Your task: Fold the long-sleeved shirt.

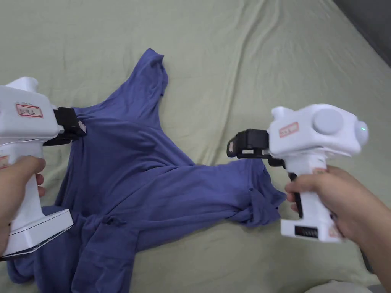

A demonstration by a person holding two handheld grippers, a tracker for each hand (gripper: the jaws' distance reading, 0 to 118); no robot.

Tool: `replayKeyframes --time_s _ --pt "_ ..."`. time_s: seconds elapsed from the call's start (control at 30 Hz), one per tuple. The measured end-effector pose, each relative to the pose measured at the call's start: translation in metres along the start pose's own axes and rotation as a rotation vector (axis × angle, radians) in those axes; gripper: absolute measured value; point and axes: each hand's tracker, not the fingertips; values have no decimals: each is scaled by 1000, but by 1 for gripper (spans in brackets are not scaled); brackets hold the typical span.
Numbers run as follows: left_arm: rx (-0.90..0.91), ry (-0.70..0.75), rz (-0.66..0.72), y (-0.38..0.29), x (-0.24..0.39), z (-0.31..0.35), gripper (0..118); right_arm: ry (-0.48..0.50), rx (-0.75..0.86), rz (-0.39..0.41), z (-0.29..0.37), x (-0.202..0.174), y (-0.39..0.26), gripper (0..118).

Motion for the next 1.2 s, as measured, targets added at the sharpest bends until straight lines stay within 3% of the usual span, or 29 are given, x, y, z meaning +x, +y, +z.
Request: replayKeyframes --time_s 0.1,0.17,0.2,0.23,0.3,0.37,0.5,0.57,0.77,0.97,1.13,1.2 --pt "7 12 -7 1 0 1 1 -247 -125 78 -42 -3 7 101" --pt "9 27 3 3 -4 -1 1 -281 -197 142 -59 -3 0 83" --pt "7 31 8 4 -6 -2 1 -257 -210 139 -61 -2 -6 32" --pt "2 29 20 3 -8 -4 1 -258 -149 143 -51 -5 -11 22" --pt "9 35 40 4 -11 -1 1 -242 -66 229 -23 -15 -20 8" --pt "25 29 51 7 -13 7 1 -220 -10 278 1 -11 -20 8" --pt "138 -28 109 29 -13 47 1 -181 216 267 111 -25 -21 8" --pt "215 -46 121 47 -11 74 1 -227 307 305 159 -35 -15 8" --pt "503 -74 145 127 12 170 1 -194 554 290 278 -43 63 8" --pt "635 -126 121 238 64 242 1 -232 698 333 351 -97 176 8" --pt "674 -110 70 339 105 288 1 -254 765 303 415 -145 258 8" --pt "691 -80 44 375 116 300 1 -214 779 272 438 -158 292 8"
